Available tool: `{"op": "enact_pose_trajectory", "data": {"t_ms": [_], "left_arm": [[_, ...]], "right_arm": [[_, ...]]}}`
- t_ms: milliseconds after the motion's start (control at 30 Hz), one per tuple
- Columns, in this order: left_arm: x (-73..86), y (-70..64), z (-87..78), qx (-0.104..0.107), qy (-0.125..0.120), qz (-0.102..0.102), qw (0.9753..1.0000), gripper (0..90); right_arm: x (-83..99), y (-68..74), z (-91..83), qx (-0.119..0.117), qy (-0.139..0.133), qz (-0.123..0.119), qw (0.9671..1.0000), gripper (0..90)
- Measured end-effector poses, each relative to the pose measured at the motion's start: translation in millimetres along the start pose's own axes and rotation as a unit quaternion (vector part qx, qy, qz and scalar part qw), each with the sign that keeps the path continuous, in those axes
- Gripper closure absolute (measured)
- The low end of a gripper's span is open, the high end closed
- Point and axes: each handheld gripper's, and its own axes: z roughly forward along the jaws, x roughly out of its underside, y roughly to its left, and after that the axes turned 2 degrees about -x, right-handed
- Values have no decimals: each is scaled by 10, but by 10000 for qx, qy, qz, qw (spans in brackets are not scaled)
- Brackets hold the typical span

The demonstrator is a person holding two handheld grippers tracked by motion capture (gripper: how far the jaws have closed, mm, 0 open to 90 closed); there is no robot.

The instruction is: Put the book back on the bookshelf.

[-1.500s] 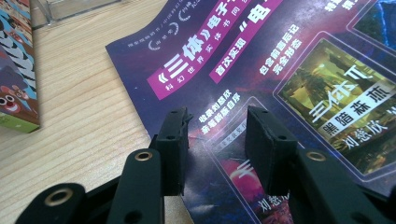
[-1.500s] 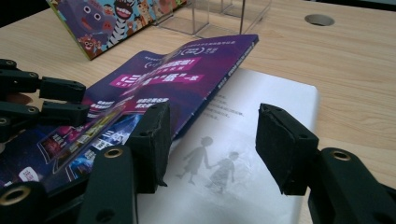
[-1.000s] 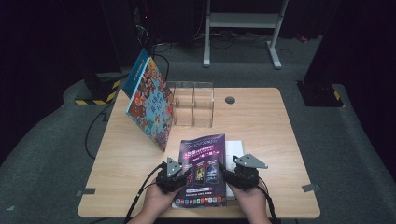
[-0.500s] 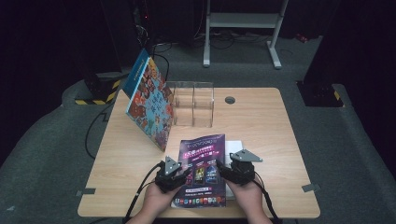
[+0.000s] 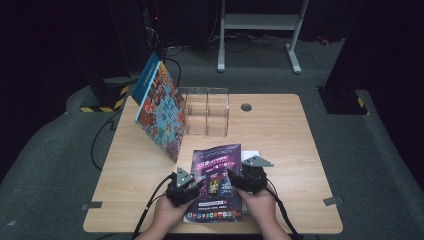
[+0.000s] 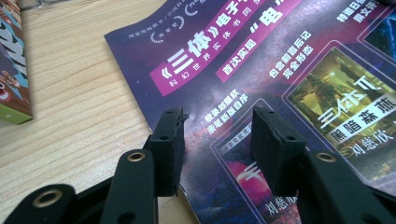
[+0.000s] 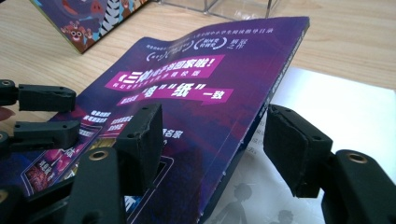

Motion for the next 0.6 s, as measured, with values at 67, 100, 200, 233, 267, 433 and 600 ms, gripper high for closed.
{"op": "enact_pose_trajectory", "data": {"t_ms": [67,100,200,233,267,433,600], "left_arm": [[-1,-3,0,-15,8,2,10000,548],[-1,-4,0,-13,7,-10,10000,548],[-2,-4,-4,-98,16,-12,9999,549],[-2,-7,-3,-124,13,-28,9999,550],[-2,-8,-5,-139,23,-9,9999,550],[2,-13,-8,-168,-8,-5,9999,555],[5,-47,-15,-299,6,237,9993,581]], "right_arm": [[0,-8,6,-41,27,36,10000,363],[4,-4,5,-60,38,39,10000,352],[8,-8,7,-121,73,49,9999,351],[7,-16,15,-198,130,80,9997,350],[2,-23,20,-236,185,121,9995,350],[13,-15,-17,-263,-1,28,9997,429],[18,-29,-114,-655,-193,-5,9977,636]]}}
